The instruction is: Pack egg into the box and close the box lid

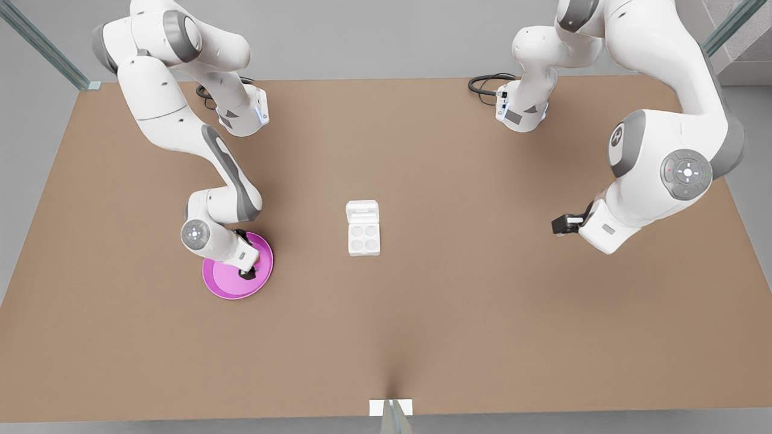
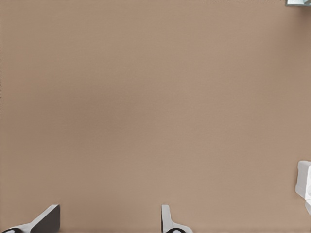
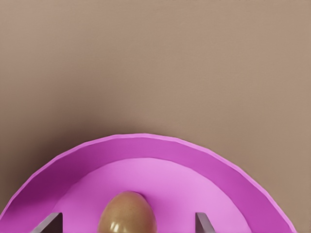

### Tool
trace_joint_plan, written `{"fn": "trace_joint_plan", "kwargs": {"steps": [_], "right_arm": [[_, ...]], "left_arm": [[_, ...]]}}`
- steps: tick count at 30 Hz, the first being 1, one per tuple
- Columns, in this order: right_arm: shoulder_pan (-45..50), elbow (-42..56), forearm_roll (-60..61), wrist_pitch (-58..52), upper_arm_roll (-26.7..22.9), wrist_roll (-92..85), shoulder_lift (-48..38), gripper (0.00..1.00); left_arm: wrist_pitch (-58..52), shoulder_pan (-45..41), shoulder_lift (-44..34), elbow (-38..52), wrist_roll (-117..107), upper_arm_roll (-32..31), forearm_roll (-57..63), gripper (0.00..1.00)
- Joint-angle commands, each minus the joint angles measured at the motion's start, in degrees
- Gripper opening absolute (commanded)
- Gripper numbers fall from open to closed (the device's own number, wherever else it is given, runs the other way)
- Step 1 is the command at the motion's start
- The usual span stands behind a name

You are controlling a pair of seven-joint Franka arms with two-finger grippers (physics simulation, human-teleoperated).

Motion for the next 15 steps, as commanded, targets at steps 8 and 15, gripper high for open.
{"fn": "trace_joint_plan", "kwargs": {"steps": [8, 15], "right_arm": [[1.4, 0.9, 0.1, 0.3, 0.0, 0.0, 1.4, 0.86], [0.6, 1.7, 0.1, 0.0, -0.4, -0.1, 1.5, 0.86]], "left_arm": [[-0.4, 0.0, 0.0, -0.1, 0.0, 0.0, 0.0, 1.00], [-0.4, 0.0, -0.1, -0.1, 0.0, 0.0, 0.0, 1.00]]}}
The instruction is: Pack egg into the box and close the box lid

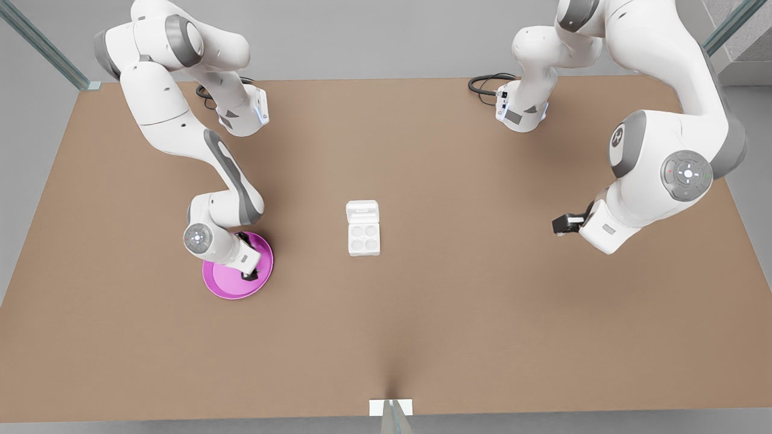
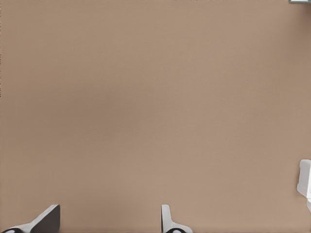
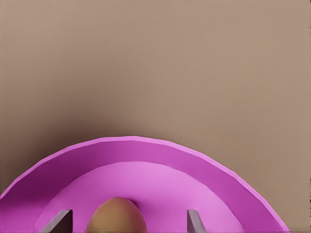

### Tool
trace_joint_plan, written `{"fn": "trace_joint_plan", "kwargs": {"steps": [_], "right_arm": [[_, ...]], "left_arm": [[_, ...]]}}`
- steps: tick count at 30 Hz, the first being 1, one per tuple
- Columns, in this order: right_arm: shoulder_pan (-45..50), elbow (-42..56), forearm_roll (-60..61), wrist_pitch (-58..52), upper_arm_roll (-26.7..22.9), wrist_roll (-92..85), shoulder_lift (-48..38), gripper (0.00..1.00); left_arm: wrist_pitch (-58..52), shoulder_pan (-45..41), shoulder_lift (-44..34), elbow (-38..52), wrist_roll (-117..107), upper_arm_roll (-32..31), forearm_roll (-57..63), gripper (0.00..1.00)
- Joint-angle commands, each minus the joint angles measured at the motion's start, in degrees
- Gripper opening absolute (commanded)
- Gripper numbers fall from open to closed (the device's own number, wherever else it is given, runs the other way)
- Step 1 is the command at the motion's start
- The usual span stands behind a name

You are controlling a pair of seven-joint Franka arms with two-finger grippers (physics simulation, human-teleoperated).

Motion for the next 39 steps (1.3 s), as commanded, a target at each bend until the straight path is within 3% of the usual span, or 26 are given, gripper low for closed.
{"fn": "trace_joint_plan", "kwargs": {"steps": [1, 5, 7, 10, 11, 22, 39], "right_arm": [[0.0, 0.1, 0.1, 0.0, -0.1, -0.1, 0.0, 0.86], [-0.5, 0.0, -0.1, -0.1, -0.2, -0.5, 0.1, 0.86], [-0.2, -0.3, -0.1, 0.0, -0.2, -0.5, 0.1, 0.79], [0.3, -0.4, -0.1, 0.1, -0.2, -0.5, 0.3, 0.79], [0.2, -0.4, -0.1, 0.1, -0.2, -0.5, 0.3, 0.74], [-0.3, -0.2, -0.1, -0.2, -0.2, -0.5, 0.3, 0.62], [-1.1, 0.2, -0.1, -0.2, -0.2, -0.6, 0.4, 0.57]], "left_arm": [[0.0, 0.0, 0.0, -0.1, 0.0, 0.0, 0.0, 1.00], [0.0, 0.0, 0.4, -0.1, 0.0, -0.1, -0.1, 1.00], [-0.1, 0.0, 0.4, -0.1, -0.1, 0.0, 0.0, 1.00], [-0.2, -0.1, 0.5, -0.2, -0.3, -0.1, -0.1, 1.00], [-0.2, -0.1, 0.5, -0.3, -0.3, -0.1, -0.1, 1.00], [-0.4, -0.1, 0.5, -0.4, -0.4, -0.1, -0.2, 1.00], [-0.7, -0.1, 0.5, -0.5, -0.4, -0.2, -0.3, 1.00]]}}
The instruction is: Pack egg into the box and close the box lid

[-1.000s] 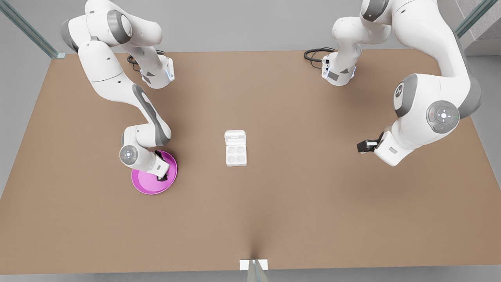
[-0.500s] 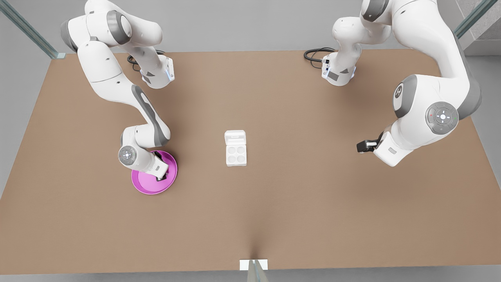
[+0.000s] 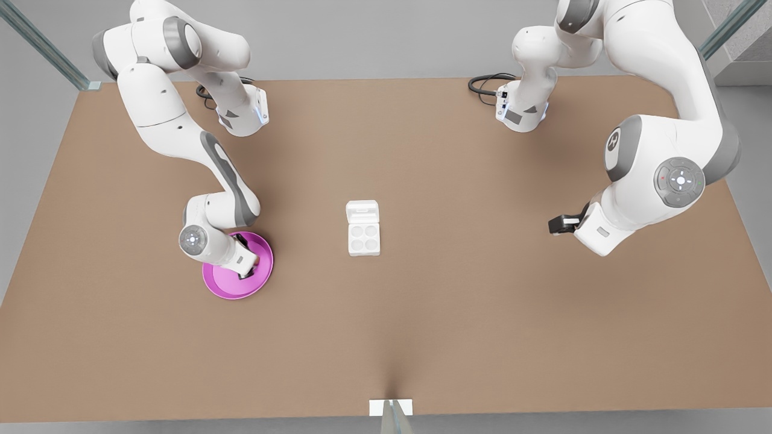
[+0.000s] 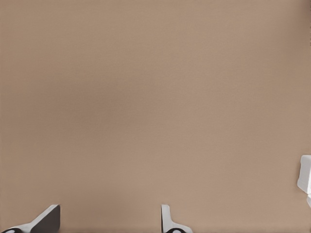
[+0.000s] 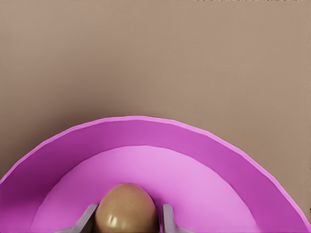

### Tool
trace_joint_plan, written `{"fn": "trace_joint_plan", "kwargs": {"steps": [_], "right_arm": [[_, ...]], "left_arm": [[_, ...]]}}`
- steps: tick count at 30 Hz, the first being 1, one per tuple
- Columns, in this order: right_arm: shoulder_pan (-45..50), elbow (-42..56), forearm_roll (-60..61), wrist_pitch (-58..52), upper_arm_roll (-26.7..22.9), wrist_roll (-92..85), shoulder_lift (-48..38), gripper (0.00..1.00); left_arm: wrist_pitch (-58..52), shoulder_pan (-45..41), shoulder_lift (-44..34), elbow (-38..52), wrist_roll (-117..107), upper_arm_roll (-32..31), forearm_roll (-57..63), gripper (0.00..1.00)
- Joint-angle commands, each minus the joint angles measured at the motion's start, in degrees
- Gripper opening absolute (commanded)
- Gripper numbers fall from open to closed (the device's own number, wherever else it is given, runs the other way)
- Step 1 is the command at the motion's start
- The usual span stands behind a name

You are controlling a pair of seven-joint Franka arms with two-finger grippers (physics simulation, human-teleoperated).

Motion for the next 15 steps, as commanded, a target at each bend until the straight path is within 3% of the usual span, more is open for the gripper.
{"fn": "trace_joint_plan", "kwargs": {"steps": [1, 15], "right_arm": [[0.0, 0.1, -0.1, -0.1, 0.0, 0.0, 0.1, 0.57], [0.0, 0.0, 0.0, 0.0, 0.0, 0.0, 0.0, 0.55]], "left_arm": [[0.0, 0.0, -0.1, 0.0, 0.0, -0.1, -0.1, 1.00], [0.0, 0.0, 0.2, 0.0, 0.0, -0.1, -0.1, 1.00]]}}
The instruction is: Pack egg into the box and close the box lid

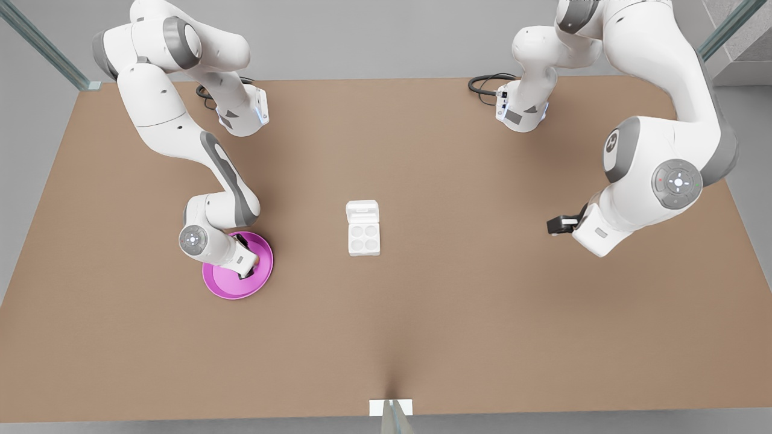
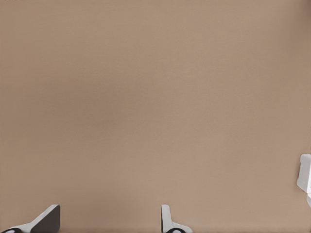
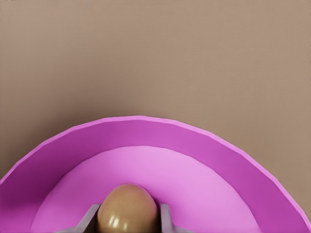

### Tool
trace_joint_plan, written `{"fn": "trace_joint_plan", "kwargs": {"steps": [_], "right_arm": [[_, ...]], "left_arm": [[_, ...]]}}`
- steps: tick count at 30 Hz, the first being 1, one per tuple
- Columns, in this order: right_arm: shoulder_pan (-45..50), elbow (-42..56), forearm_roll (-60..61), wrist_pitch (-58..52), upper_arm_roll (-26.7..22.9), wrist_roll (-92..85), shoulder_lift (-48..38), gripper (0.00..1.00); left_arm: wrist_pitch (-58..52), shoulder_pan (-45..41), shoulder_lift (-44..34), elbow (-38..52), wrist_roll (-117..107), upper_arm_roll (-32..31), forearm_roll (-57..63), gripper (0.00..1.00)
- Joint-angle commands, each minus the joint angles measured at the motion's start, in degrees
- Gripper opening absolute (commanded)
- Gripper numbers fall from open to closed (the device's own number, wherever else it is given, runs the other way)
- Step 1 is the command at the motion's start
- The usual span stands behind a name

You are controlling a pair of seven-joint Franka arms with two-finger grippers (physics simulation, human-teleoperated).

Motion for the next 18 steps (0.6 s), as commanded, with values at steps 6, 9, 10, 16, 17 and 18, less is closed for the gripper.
{"fn": "trace_joint_plan", "kwargs": {"steps": [6, 9, 10, 16, 17, 18], "right_arm": [[0.0, 0.0, 0.0, 0.2, 0.0, 0.0, 0.3, 0.55], [-0.1, 0.1, 0.0, -0.4, 0.0, -0.1, -0.3, 0.55], [-0.3, 0.3, 0.0, -1.1, 0.0, 0.0, -0.7, 0.55], [4.7, 10.3, 5.2, -9.3, 0.3, 3.8, -0.6, 0.55], [5.9, 11.8, 5.2, -9.3, 0.3, 5.4, 0.0, 0.55], [8.3, 14.4, 5.7, -9.6, 0.3, 8.2, 1.4, 0.55]], "left_arm": [[-0.1, 0.0, 0.0, 0.0, -0.1, 0.0, 0.0, 1.00], [-0.3, 0.1, 0.0, 0.0, -0.2, 0.0, 0.0, 1.00], [-0.3, 0.0, 0.1, 0.0, -0.2, 0.0, 0.0, 1.00], [-0.3, 0.0, 0.0, 0.0, -0.3, -0.1, 0.0, 1.00], [-0.4, 0.0, 0.0, 0.0, -0.4, -0.1, 0.0, 1.00], [-0.4, 0.0, 0.0, 0.0, -0.4, -0.1, 0.0, 1.00]]}}
